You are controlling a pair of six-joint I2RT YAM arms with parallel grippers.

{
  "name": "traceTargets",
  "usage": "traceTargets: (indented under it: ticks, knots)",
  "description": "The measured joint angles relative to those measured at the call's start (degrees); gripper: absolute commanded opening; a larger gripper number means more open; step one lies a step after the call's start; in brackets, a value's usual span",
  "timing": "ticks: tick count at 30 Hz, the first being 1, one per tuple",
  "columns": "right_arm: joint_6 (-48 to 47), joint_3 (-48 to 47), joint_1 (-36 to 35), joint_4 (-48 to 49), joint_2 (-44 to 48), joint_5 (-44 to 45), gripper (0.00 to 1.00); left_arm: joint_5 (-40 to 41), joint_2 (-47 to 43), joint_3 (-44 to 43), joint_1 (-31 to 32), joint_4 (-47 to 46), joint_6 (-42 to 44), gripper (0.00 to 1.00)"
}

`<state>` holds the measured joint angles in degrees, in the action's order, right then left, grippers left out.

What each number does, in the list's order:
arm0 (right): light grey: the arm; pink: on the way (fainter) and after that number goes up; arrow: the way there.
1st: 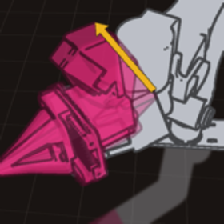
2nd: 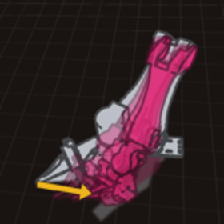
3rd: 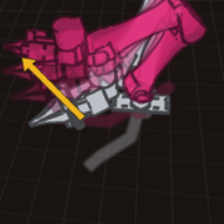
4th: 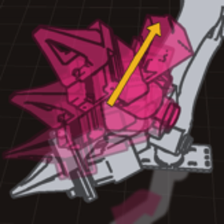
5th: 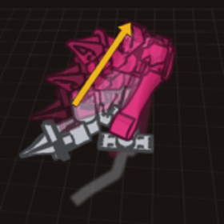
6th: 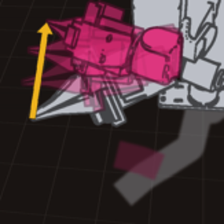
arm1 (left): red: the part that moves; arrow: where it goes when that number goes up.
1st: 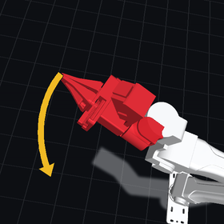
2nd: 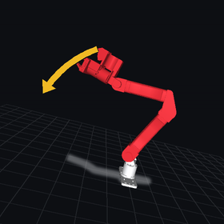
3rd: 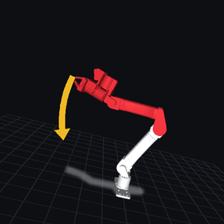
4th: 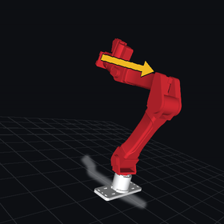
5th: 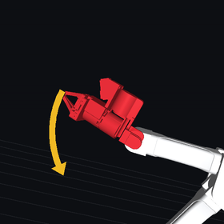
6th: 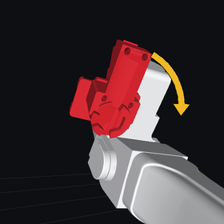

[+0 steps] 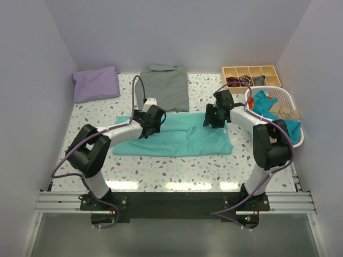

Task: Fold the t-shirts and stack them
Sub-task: Fold the tshirt

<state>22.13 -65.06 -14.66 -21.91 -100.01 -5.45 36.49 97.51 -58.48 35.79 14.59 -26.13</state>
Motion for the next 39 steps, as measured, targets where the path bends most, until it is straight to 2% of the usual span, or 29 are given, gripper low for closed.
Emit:
traceTargets:
  ticks: [6,13,18,26,31,39]
  knots:
    - [1.05,-0.74,0.0,-1.33,-4.0,1.9,0.52,-0.68,5.57,0.31,-1.55,-0.48,-0.55,0.92]
    - [2.54,-4.46,-0.02,-3.43,-7.21,4.11,0.52,-2.95,5.95,0.57,-1.88,-1.01,-3.39,0.86]
    - [2.67,-10.38,-0.02,-5.62,-11.26,5.77,0.52,-7.85,2.45,6.14,-0.74,-4.98,-7.56,0.86]
    - [1.66,-22.03,-0.04,-10.32,-18.78,7.3,0.52,-12.72,-3.3,11.78,13.25,-2.99,-12.13,0.86]
    - [0.22,-26.01,-0.15,-13.18,-20.94,7.52,0.53,-14.58,-7.89,15.87,19.5,-1.22,-15.82,0.86]
    - [-4.33,-41.07,-1.16,-19.69,-30.23,5.46,0.52,-20.15,-13.79,19.96,30.16,0.2,-23.47,0.85]
